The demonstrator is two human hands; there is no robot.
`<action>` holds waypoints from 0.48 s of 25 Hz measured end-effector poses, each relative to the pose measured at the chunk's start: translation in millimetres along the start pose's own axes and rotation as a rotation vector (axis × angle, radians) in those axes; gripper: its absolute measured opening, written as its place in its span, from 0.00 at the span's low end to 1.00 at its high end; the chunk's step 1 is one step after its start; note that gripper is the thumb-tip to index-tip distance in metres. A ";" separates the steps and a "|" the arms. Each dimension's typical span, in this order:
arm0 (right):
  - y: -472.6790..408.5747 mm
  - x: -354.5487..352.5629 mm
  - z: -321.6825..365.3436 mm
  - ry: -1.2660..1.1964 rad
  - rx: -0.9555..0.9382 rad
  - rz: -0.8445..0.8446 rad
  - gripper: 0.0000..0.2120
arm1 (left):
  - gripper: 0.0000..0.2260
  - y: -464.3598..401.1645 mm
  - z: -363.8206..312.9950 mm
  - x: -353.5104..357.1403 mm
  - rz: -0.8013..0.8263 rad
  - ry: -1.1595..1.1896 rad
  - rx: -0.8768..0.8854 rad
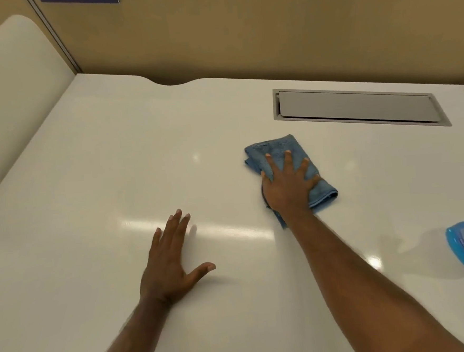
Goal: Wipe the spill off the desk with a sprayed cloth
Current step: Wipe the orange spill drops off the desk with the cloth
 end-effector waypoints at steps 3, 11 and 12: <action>27.9 15.7 75.3 -0.017 -0.176 0.027 0.25 | 0.45 2.0 4.1 -5.7 -0.034 0.092 -0.015; 155.1 38.1 134.7 0.029 -0.442 0.084 0.28 | 0.44 9.1 21.9 -16.3 -0.055 0.321 -0.087; 167.0 34.1 120.6 0.030 -0.415 0.067 0.29 | 0.43 9.9 21.1 -14.2 -0.038 0.298 -0.076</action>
Point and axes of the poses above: each hand's wrist, its own y-axis away from the middle knuckle, its own x-axis out of the palm, z = x × y, the point moved 10 cm from there along -y, towards the middle knuckle, and after that the axes turned 8 degrees about -x, right-handed, at the moved point
